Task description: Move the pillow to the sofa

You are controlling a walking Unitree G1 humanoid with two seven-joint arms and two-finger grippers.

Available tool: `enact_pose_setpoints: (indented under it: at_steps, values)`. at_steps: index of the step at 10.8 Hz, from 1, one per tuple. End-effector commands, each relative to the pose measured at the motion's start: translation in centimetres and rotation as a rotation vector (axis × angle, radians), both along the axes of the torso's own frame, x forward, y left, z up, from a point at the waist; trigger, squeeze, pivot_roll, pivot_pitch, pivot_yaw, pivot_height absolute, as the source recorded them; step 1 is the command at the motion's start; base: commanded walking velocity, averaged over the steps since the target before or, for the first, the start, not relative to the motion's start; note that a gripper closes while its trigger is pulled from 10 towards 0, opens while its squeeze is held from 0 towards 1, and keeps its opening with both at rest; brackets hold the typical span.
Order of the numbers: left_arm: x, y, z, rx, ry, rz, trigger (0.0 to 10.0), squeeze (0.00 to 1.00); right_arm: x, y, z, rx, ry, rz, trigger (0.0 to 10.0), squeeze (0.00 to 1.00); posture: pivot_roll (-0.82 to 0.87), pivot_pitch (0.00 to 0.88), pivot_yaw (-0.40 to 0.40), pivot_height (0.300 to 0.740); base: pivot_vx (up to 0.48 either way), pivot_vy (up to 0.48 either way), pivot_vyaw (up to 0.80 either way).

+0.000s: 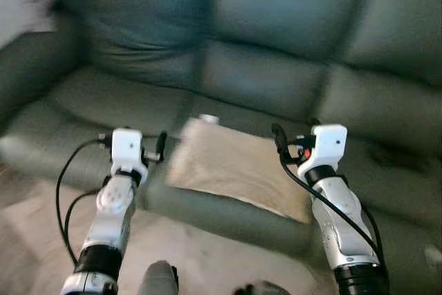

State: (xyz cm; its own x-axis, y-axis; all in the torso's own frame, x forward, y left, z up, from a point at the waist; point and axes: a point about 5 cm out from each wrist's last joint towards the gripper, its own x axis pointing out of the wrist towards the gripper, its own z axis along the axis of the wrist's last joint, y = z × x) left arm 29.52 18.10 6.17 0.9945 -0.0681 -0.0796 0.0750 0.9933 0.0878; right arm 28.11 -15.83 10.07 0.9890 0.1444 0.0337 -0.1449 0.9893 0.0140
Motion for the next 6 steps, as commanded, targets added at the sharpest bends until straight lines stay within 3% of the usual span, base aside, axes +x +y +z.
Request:
enact_pose_setpoints:
  at_steps: [1, 3, 6]
  values:
    - [-0.07, 0.43, 0.18, 0.024, -0.018, 0.01, 10.0, 0.0, 0.29, 0.25, 0.26, 0.013, -0.012, 0.01, 10.0, 0.0, -0.04, 0.056, -0.084, 0.74, 0.0, 0.48, 0.76]
    - [-0.06, 0.76, 0.14, 0.03, -0.019, 0.03, 10.0, 0.0, 0.27, 0.49, 0.2, 0.018, -0.011, 0.023, 10.0, 0.0, -0.04, 0.058, -0.083, 0.74, 0.0, 0.48, 0.76]
    - [-0.2, 0.76, -0.11, 0.06, 0.012, -0.054, 10.0, 0.0, 0.4, 0.77, 0.19, 0.031, -0.014, 0.036, 10.0, 0.0, -0.03, 0.067, -0.075, 0.74, 0.0, 0.48, 0.76]
